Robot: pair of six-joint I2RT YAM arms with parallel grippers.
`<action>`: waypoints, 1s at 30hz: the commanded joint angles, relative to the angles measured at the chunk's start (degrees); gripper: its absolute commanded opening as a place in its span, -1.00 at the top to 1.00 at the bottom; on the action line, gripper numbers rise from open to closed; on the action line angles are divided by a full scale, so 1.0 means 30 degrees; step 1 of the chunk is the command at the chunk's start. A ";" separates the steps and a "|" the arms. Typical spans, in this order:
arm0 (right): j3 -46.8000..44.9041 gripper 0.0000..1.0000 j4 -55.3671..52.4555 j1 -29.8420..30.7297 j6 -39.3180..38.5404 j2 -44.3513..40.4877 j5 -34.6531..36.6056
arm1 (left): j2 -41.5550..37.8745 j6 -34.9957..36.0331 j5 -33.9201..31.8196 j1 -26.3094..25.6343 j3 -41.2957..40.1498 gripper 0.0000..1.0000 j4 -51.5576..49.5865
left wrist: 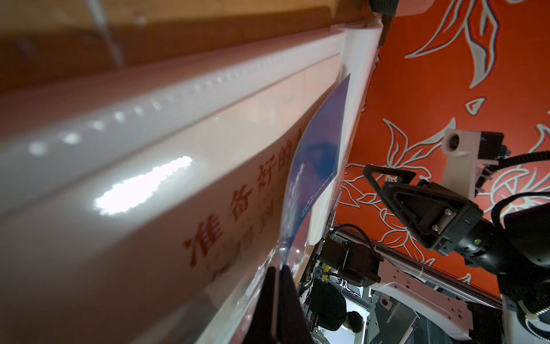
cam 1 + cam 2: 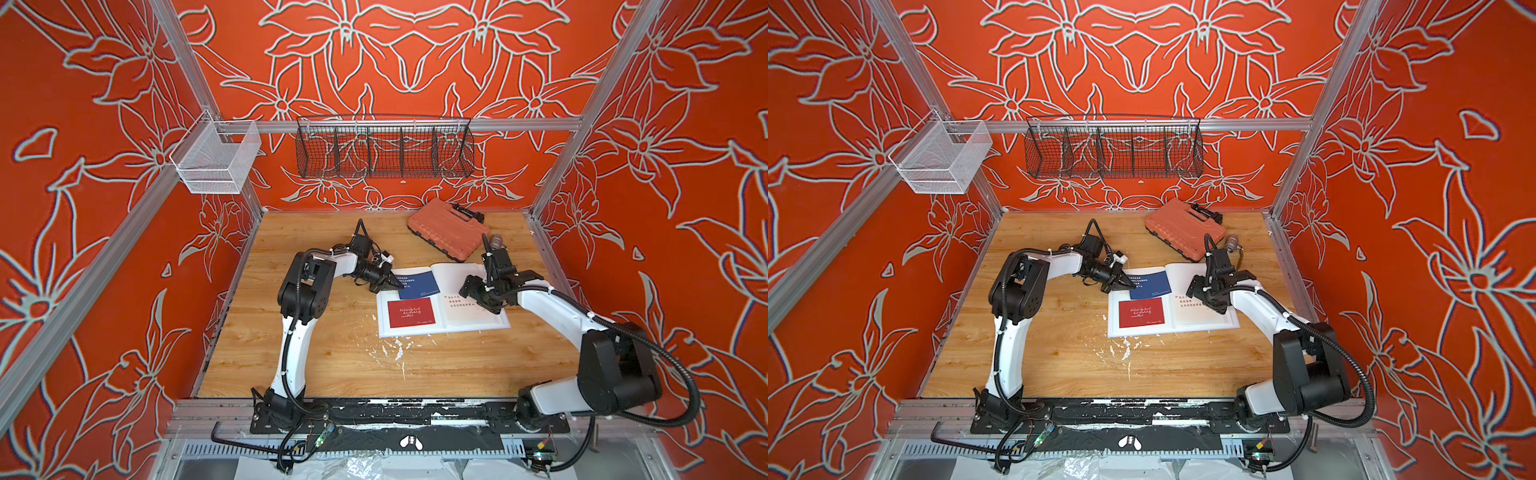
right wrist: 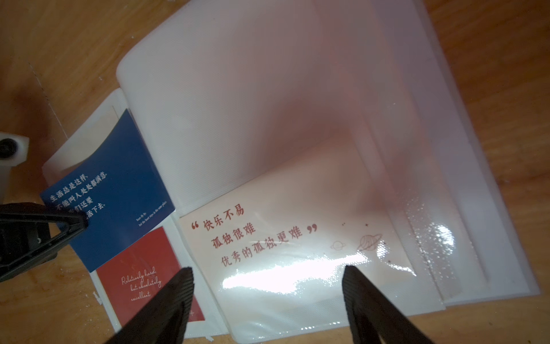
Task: Place the photos into the photo albums
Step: Insert the photo into the photo album.
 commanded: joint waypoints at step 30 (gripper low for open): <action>0.1494 -0.63 -0.0299 -0.0407 -0.0889 0.1258 -0.0348 | 0.1594 0.3646 -0.2132 -0.0822 0.3913 1.00 -0.4810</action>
